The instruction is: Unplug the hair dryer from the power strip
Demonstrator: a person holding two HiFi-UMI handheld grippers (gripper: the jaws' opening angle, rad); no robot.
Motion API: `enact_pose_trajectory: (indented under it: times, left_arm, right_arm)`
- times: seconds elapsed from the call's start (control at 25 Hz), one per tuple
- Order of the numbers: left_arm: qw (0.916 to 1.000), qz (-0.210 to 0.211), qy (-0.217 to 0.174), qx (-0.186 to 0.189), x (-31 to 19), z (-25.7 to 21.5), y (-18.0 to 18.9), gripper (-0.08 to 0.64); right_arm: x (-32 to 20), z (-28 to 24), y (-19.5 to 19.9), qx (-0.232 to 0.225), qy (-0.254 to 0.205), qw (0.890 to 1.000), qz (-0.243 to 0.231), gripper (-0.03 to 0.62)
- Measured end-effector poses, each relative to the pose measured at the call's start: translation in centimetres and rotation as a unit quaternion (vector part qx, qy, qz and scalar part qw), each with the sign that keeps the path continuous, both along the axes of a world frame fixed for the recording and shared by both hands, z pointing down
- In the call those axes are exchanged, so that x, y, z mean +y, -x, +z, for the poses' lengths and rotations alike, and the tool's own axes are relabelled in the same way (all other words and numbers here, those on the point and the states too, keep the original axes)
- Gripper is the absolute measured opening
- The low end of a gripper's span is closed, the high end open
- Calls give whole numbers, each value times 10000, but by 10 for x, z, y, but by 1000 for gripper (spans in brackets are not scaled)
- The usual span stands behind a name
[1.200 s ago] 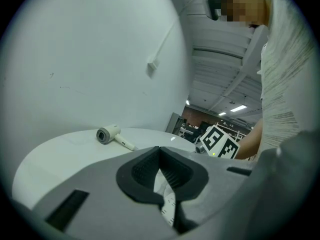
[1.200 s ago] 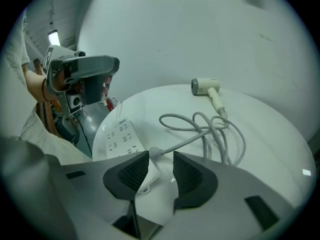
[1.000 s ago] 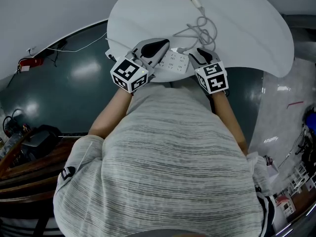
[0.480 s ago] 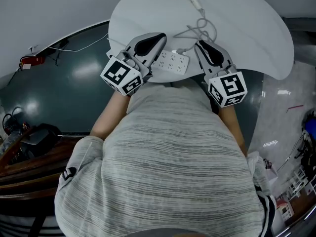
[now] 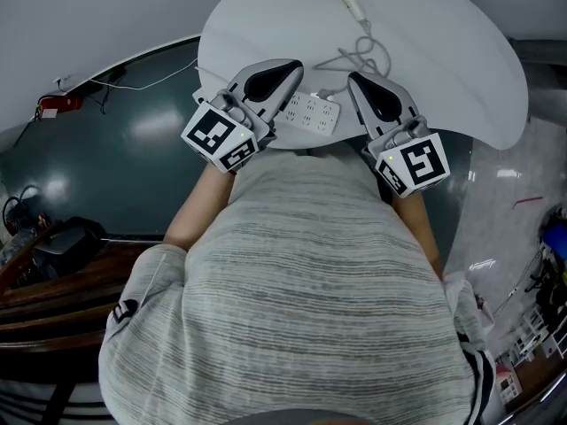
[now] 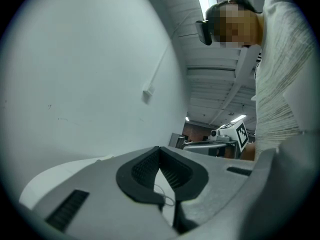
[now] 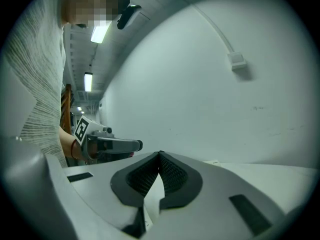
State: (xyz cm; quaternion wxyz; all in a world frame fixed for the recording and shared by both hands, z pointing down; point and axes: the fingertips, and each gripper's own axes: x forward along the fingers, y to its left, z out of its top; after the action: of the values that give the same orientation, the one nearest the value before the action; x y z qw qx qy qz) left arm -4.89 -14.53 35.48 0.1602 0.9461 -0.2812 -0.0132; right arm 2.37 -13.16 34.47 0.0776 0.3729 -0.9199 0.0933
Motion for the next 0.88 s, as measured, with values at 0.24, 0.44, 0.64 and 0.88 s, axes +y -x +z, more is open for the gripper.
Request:
enact_pose_trajectory:
  times: [0.24, 0.44, 0.64, 0.88]
  left_arm:
    - [10000, -15, 40, 12, 3, 2, 1, 6]
    - [10000, -23, 69, 27, 2, 6, 2, 6]
    - [9999, -26, 98, 77, 2, 4, 2, 6]
    - [9999, 3, 128, 85, 2, 6, 1, 6]
  right_arm:
    - [2, 6, 0, 78, 79, 9999, -56, 25]
    - [1, 10, -1, 92, 141, 9998, -46, 25]
    - [2, 12, -1, 67, 256, 9996, -52, 25]
    - [3, 18, 0, 60, 371, 9992, -106, 25]
